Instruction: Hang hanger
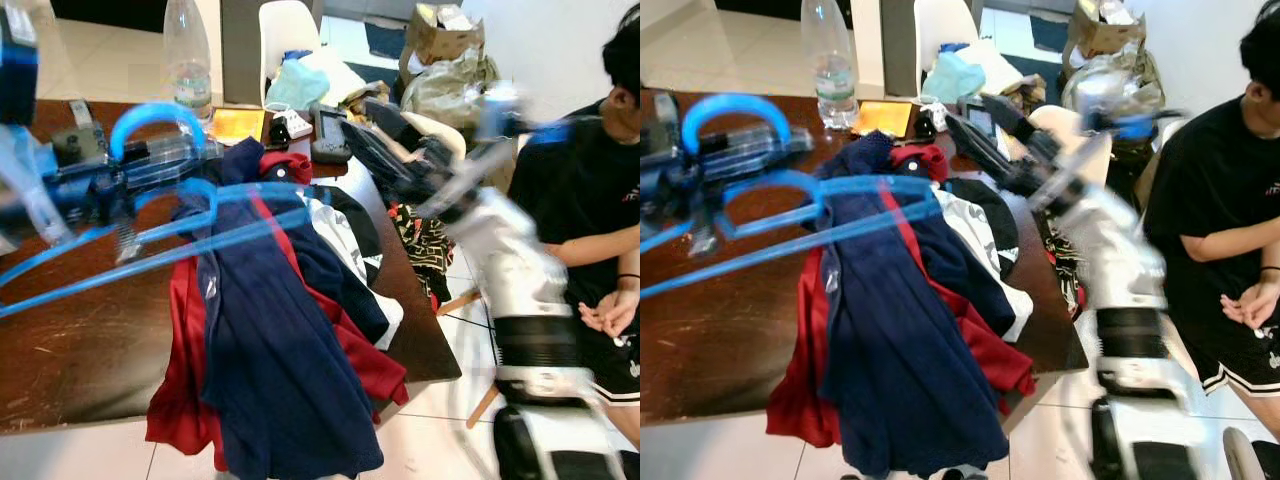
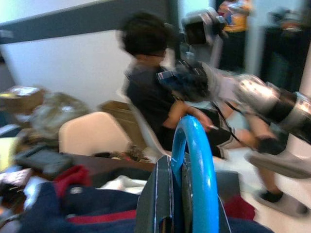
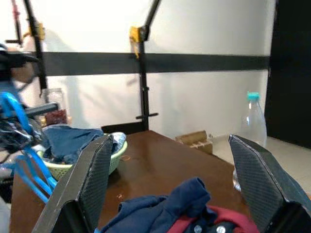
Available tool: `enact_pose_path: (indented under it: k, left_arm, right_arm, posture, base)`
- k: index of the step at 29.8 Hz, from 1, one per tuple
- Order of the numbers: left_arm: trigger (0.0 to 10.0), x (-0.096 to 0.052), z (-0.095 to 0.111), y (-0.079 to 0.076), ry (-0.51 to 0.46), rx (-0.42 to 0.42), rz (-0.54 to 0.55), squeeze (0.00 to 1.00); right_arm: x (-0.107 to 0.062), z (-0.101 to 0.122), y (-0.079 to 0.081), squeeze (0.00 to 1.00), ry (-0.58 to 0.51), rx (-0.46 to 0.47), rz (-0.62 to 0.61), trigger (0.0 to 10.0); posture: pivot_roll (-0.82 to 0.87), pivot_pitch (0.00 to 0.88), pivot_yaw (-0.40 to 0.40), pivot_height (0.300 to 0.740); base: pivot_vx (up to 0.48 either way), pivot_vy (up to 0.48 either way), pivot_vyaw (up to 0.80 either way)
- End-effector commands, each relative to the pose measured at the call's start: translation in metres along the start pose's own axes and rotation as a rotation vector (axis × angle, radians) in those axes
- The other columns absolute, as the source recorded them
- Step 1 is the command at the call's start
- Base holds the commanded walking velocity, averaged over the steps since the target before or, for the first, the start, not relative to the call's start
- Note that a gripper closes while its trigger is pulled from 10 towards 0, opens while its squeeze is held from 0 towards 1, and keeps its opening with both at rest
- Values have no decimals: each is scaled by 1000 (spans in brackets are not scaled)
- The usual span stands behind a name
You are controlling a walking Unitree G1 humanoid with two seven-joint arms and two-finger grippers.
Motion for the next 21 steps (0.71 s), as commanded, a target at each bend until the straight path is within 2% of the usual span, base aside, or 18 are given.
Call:
enact_pose_path:
  k: [1, 2, 3, 5, 6, 7, 8, 9, 10, 11, 12, 13, 14, 15, 16, 18, 21]
  left_arm:
    - [10000, 0, -3, -9, 50, 12, -100, 0]
    - [10000, 0, -3, -9, 50, 12, -100, 0]
    - [10000, 1, -1, -12, 60, 1, -176, 0]
    - [10000, 1, -1, -12, 60, 1, -176, 0]
    - [10000, 1, 4, -13, 64, -6, -239, 0]
    - [10000, 1, 4, -13, 64, -6, -239, 0]
    - [10000, 2, 10, -12, 54, -3, -280, 0]
    - [10000, 2, 10, -12, 54, -3, -280, 0]
    - [10000, 5, 22, -12, -2, -7, -314, 0]
    - [10000, 5, 22, -12, -2, -7, -314, 0]
    - [10000, 8, 33, -13, -60, -11, -340, 0]
    - [10000, 8, 33, -13, -60, -11, -340, 0]
    - [10000, 10, 39, -18, -98, -12, -382, 0]
    - [10000, 10, 39, -18, -98, -12, -382, 0]
    - [10000, 12, 42, -23, -120, -7, -412, 0]
    - [10000, 14, 44, -26, -135, -3, -432, 0]
    - [10000, 16, 44, -29, -150, 1, -456, 0]
  right_arm:
    - [-9, 8, 10, 0, 15, -5, 99, 10000]
    - [-9, 8, 10, 0, 15, -5, 99, 10000]
    - [-17, 18, 14, 0, 71, -48, 187, 10000]
    - [-17, 18, 14, 0, 71, -48, 187, 10000]
    - [-24, 24, 19, 0, 137, -74, 274, 10000]
    - [-24, 24, 19, 0, 137, -74, 274, 10000]
    - [-29, 28, 25, 0, 211, -94, 364, 10000]
    - [-29, 28, 25, 0, 211, -94, 364, 10000]
    - [-32, 23, 38, 0, 329, -121, 492, 10000]
    - [-32, 23, 38, 0, 329, -121, 492, 10000]
    - [-35, 14, 54, 0, 430, -133, 605, 10000]
    - [-35, 14, 54, 0, 430, -133, 605, 10000]
    - [-38, 3, 69, 0, 518, -138, 699, 10000]
    - [-38, 3, 69, 0, 518, -138, 699, 10000]
    - [-40, -9, 79, 0, 594, -149, 751, 10000]
    - [-37, -18, 84, 0, 626, -143, 758, 10000]
    - [-27, -26, 92, 0, 617, -124, 740, 10000]
  posture:
    - [239, 123, -125, 740]
    - [239, 123, -125, 740]
    - [235, 116, -117, 740]
    - [235, 116, -117, 740]
    - [227, 116, -113, 740]
    - [227, 116, -113, 740]
    - [224, 116, -111, 740]
    - [224, 116, -111, 740]
    - [218, 115, -108, 740]
    - [218, 115, -108, 740]
    - [214, 116, -104, 740]
    - [214, 116, -104, 740]
    - [213, 118, -101, 740]
    - [213, 118, -101, 740]
    - [212, 119, -100, 740]
    - [214, 118, -98, 740]
    - [214, 119, -93, 740]
  base:
    - [0, 0, 0]
    - [0, 0, 0]
    - [0, 0, 0]
    - [0, 0, 0]
    - [0, 0, 0]
    - [0, 0, 0]
    - [0, 0, 0]
    - [0, 0, 0]
    - [0, 0, 0]
    - [0, 0, 0]
    - [0, 0, 0]
    - [0, 0, 0]
    - [0, 0, 0]
    - [0, 0, 0]
    - [0, 0, 0]
    - [0, 0, 0]
    - [0, 0, 0]
Point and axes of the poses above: a point about 5 cm out from each wrist's last joint towards the gripper, its own x axis pointing out of the wrist towards the gripper, its own z axis along the axis of the wrist's last joint, y = z × x, the point moved 5 cm from there along x, pointing out of the wrist towards the gripper, and after that the axes turned 2 degrees about -x, right-handed, at the moved point
